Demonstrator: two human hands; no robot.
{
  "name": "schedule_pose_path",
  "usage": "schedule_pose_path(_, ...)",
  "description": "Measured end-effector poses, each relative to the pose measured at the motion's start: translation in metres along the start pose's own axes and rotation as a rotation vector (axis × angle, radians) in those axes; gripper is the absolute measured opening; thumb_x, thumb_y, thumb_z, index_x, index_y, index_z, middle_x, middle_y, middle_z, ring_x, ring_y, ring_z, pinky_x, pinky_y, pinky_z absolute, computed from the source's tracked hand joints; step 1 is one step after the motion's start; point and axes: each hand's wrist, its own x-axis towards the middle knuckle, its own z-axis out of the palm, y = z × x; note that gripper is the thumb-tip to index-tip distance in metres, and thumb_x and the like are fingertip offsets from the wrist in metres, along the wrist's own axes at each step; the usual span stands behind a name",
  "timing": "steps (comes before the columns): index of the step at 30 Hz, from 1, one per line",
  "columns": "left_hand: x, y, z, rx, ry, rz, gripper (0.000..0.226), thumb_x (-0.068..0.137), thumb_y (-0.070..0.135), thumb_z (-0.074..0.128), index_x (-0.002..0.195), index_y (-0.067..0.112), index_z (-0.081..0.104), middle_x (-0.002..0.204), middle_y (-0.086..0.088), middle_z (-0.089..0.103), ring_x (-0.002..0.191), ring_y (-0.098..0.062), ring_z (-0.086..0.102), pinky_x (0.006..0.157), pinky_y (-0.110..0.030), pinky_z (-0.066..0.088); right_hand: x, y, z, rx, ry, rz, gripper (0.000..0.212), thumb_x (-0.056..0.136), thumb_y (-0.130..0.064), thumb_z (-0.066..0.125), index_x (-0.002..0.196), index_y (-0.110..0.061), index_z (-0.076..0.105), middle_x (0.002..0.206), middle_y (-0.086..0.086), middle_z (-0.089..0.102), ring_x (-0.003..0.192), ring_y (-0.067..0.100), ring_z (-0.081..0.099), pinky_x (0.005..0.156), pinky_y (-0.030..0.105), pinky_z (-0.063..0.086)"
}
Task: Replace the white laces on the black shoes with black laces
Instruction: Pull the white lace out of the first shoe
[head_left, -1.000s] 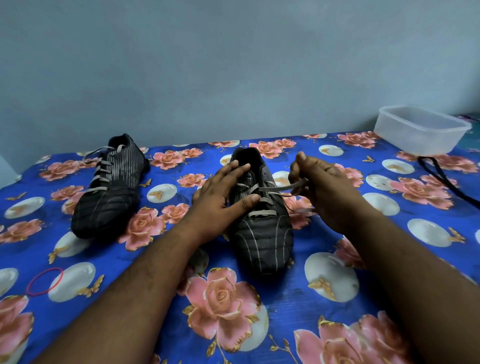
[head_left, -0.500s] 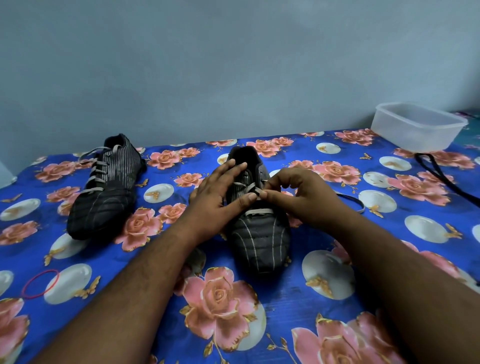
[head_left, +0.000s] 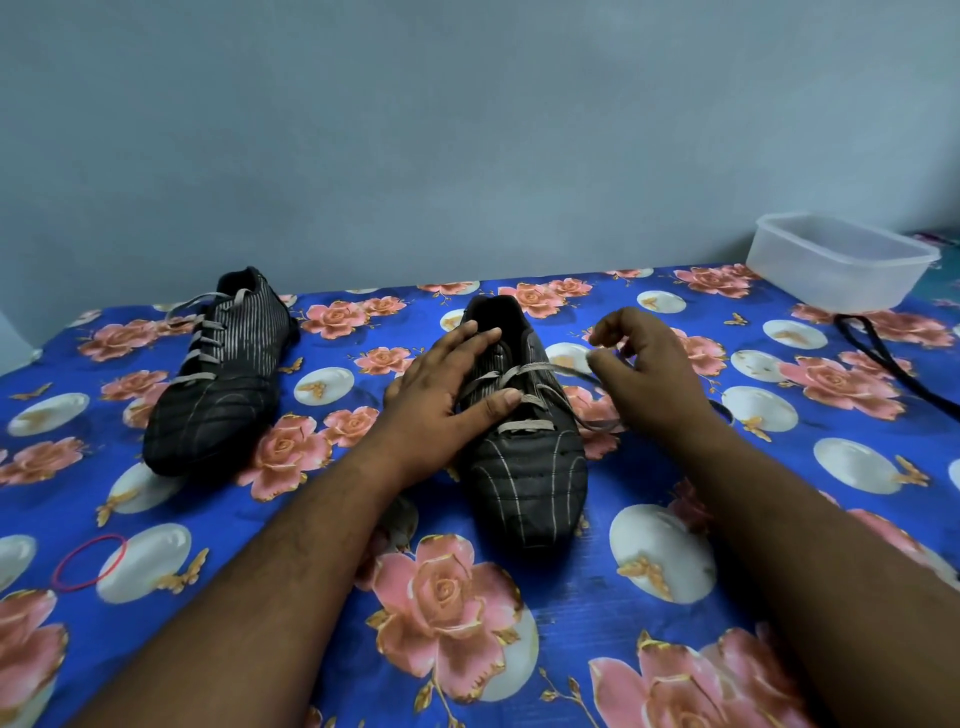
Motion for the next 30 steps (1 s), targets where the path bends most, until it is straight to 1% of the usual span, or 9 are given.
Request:
schedule_pose_path(2, 0.000, 0.001, 0.000, 0.004, -0.006, -0.003, 0.079, 0.076, 0.083, 0.041, 0.150, 0.056, 0.029, 0.162, 0.029, 0.018, 0.148, 0.002, 0.017, 0.123, -0.053, 0.016, -0.005, -0.003, 0.004, -0.023, -0.048, -0.135, 0.027, 0.085, -0.050, 0.056, 0.100, -0.028, 0.065, 0.099, -0.008, 0.060, 0.098, 0.013, 0.050, 0.091, 0.033, 0.041)
schedule_pose_path(4, 0.000, 0.001, 0.000, 0.004, -0.007, -0.002, 0.080, 0.076, 0.083, 0.041, 0.150, 0.056, 0.028, 0.162, 0.028, 0.018, 0.149, 0.002, 0.017, 0.123, -0.053, 0.016, -0.009, -0.009, 0.009, -0.057, -0.082, -0.244, 0.034, 0.088, -0.060, 0.056, 0.100, -0.030, 0.068, 0.097, -0.011, 0.058, 0.099, 0.012, 0.049, 0.092, 0.030, 0.038)
schedule_pose_path(8, 0.001, -0.001, 0.001, -0.004, -0.002, 0.003, 0.078, 0.077, 0.083, 0.042, 0.149, 0.057, 0.029, 0.162, 0.028, 0.018, 0.150, 0.001, 0.017, 0.122, -0.055, 0.018, -0.009, -0.013, 0.016, -0.122, -0.101, -0.360, 0.025, 0.091, -0.056, 0.058, 0.092, -0.032, 0.068, 0.090, -0.013, 0.062, 0.095, 0.017, 0.053, 0.089, 0.039, 0.041)
schedule_pose_path(12, 0.002, -0.003, 0.002, -0.018, -0.002, 0.014, 0.076, 0.078, 0.082, 0.044, 0.149, 0.058, 0.028, 0.161, 0.029, 0.019, 0.149, 0.003, 0.018, 0.122, -0.055, 0.020, -0.004, -0.012, 0.007, 0.045, 0.013, -0.267, 0.013, 0.093, -0.039, 0.063, 0.087, -0.027, 0.064, 0.085, -0.017, 0.059, 0.086, 0.000, 0.051, 0.080, 0.022, 0.038)
schedule_pose_path(15, 0.003, -0.004, 0.002, -0.030, 0.004, 0.021, 0.076, 0.079, 0.081, 0.046, 0.149, 0.057, 0.029, 0.161, 0.029, 0.020, 0.149, 0.002, 0.019, 0.122, -0.055, 0.021, 0.002, -0.008, -0.006, 0.210, 0.231, -0.080, 0.013, 0.098, -0.028, 0.062, 0.089, -0.019, 0.062, 0.081, -0.014, 0.056, 0.074, -0.003, 0.049, 0.070, 0.012, 0.036)
schedule_pose_path(18, 0.003, -0.005, 0.002, -0.026, 0.000, 0.015, 0.077, 0.078, 0.082, 0.045, 0.149, 0.057, 0.029, 0.161, 0.028, 0.019, 0.150, 0.001, 0.019, 0.122, -0.055, 0.022, 0.005, -0.002, -0.012, 0.172, 0.340, -0.007, 0.011, 0.100, -0.027, 0.059, 0.092, -0.020, 0.059, 0.087, -0.008, 0.055, 0.079, 0.003, 0.047, 0.078, 0.022, 0.040)
schedule_pose_path(20, 0.002, -0.005, 0.001, -0.023, -0.005, 0.012, 0.077, 0.078, 0.082, 0.044, 0.149, 0.057, 0.028, 0.162, 0.028, 0.019, 0.150, 0.000, 0.019, 0.121, -0.055, 0.022, 0.003, 0.000, -0.008, 0.085, 0.311, -0.042, 0.010, 0.097, -0.034, 0.059, 0.097, -0.024, 0.060, 0.097, -0.007, 0.057, 0.090, 0.007, 0.047, 0.087, 0.032, 0.042)
schedule_pose_path(24, 0.002, -0.003, 0.001, -0.017, -0.010, 0.008, 0.077, 0.078, 0.082, 0.044, 0.149, 0.057, 0.028, 0.162, 0.028, 0.017, 0.150, -0.001, 0.018, 0.121, -0.056, 0.021, -0.006, -0.008, 0.006, -0.062, 0.052, -0.183, 0.036, 0.091, -0.061, 0.054, 0.112, -0.035, 0.067, 0.115, -0.009, 0.061, 0.111, 0.016, 0.049, 0.099, 0.038, 0.038)
schedule_pose_path(30, 0.002, -0.005, 0.003, -0.036, 0.008, 0.021, 0.075, 0.078, 0.081, 0.045, 0.148, 0.058, 0.030, 0.162, 0.027, 0.020, 0.150, 0.000, 0.019, 0.122, -0.055, 0.022, -0.010, -0.014, 0.017, -0.070, -0.096, -0.310, 0.028, 0.091, -0.056, 0.055, 0.094, -0.032, 0.067, 0.098, -0.013, 0.063, 0.103, 0.017, 0.050, 0.094, 0.047, 0.042)
